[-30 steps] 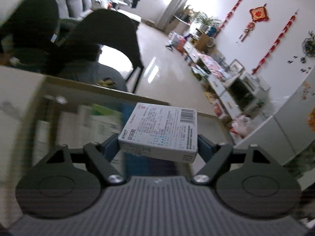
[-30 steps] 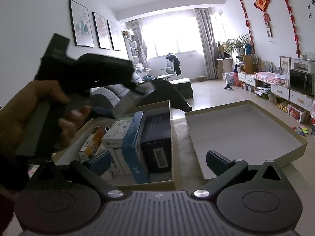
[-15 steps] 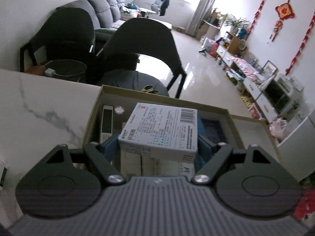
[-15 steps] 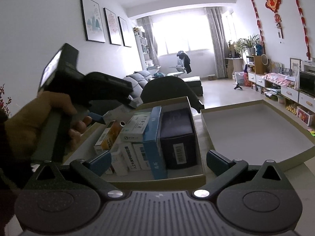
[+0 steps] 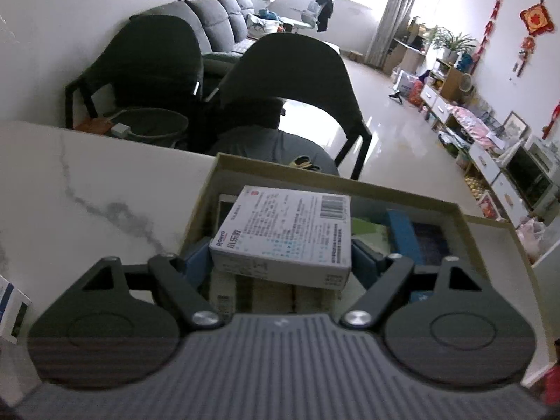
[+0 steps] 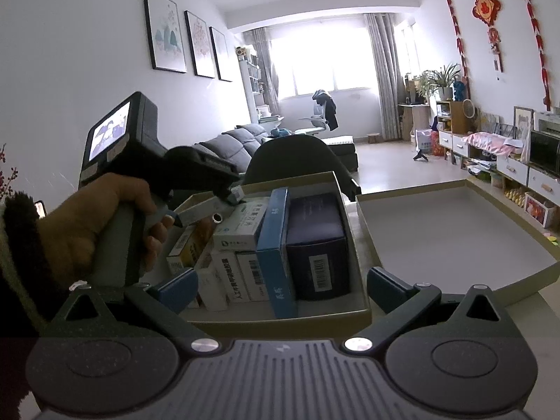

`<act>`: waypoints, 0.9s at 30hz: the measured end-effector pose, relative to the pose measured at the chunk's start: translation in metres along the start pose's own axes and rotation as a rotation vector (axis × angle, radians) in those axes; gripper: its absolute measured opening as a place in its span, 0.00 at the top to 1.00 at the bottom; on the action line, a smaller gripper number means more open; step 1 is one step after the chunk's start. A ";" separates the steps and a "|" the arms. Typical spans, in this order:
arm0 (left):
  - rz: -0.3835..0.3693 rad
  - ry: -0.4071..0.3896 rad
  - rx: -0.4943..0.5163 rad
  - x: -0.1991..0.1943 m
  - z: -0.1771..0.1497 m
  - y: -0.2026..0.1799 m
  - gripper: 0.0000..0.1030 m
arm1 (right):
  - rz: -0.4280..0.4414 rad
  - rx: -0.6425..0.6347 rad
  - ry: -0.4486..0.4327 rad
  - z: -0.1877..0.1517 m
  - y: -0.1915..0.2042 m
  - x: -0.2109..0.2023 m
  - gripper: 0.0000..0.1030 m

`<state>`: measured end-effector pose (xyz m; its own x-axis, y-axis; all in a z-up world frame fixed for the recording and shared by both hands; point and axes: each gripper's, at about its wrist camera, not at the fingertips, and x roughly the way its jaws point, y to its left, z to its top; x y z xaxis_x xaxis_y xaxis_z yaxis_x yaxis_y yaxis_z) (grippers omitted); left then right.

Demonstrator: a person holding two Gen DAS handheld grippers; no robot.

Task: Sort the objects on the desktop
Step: 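Lower the white box into the cardboard box and open the left gripper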

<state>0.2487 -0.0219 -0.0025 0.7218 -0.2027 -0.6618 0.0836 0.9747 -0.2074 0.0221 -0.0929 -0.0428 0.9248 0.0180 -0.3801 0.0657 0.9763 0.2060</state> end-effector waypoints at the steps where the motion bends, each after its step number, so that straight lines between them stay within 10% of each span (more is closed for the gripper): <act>1: -0.001 0.001 0.004 0.001 0.000 0.000 0.20 | 0.000 0.001 0.000 0.000 0.000 0.000 0.00; 27: -0.044 0.025 0.082 0.002 0.007 -0.001 0.14 | 0.009 -0.036 -0.018 0.003 0.019 -0.009 0.00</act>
<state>0.2548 -0.0228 0.0010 0.6988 -0.2470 -0.6713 0.1714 0.9690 -0.1781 0.0159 -0.0749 -0.0326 0.9320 0.0230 -0.3616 0.0441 0.9834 0.1762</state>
